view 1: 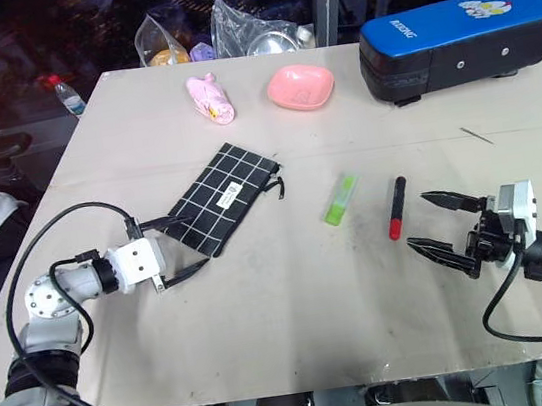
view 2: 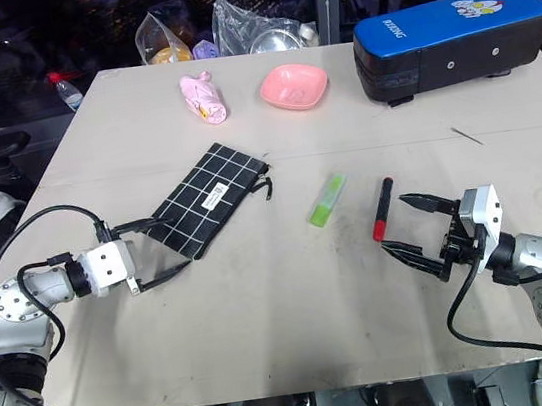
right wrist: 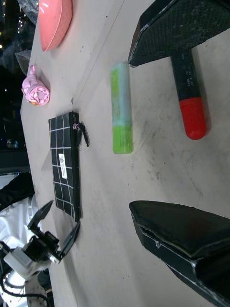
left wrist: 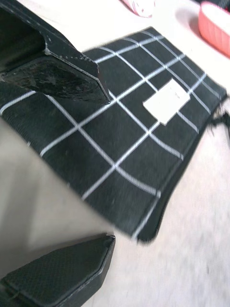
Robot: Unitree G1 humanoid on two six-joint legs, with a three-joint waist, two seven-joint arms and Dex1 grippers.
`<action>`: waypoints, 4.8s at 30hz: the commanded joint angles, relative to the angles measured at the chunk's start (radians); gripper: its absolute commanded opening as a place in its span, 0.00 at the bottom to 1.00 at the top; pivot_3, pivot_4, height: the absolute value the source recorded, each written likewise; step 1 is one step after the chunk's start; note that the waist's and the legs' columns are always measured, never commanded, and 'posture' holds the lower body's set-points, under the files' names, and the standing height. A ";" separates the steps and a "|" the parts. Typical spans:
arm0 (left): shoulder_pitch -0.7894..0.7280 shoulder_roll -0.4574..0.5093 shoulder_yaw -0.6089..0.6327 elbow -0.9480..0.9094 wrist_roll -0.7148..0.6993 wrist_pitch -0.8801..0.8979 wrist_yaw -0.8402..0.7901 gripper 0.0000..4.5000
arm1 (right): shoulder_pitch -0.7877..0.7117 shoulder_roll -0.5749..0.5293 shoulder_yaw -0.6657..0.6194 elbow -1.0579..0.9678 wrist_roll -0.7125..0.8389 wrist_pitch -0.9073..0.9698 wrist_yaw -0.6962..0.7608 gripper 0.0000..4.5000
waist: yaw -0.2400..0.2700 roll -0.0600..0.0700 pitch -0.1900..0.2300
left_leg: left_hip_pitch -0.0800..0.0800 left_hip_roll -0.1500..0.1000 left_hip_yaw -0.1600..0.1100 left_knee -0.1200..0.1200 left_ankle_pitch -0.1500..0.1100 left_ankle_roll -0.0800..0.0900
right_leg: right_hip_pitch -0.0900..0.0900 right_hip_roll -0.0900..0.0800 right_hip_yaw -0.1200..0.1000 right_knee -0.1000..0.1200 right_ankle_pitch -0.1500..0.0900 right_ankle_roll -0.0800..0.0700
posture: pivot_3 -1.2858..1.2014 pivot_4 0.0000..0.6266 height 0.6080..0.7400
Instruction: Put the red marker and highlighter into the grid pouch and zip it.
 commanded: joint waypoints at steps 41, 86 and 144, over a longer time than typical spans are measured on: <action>-0.216 -0.111 -0.203 -0.035 0.877 0.090 1.138 0.99 | 0.027 0.010 -0.029 -0.025 0.004 -0.041 -0.070 1.00 | 0.005 0.000 0.000 | 0.000 0.000 0.000 0.002 0.002 -0.004 | 0.001 0.001 0.000 0.001 0.000 0.000 | 0.52 0.24 1.00; -0.108 -0.240 -0.182 -0.361 0.248 0.241 0.850 0.00 | -0.115 0.104 0.005 -0.077 0.035 0.011 -0.226 1.00 | 0.003 0.001 0.001 | -0.001 0.001 0.000 0.007 0.003 -0.005 | 0.001 0.001 0.001 0.004 0.000 0.000 | 0.52 0.24 1.00; 0.023 -0.398 -0.202 -0.617 0.231 0.431 0.580 0.00 | -0.715 0.199 0.332 0.376 -0.407 0.329 -0.468 0.00 | -0.022 0.002 0.001 | -0.016 0.001 -0.001 0.015 0.003 -0.006 | -0.016 0.002 0.002 0.015 0.000 0.000 | 0.52 0.24 1.00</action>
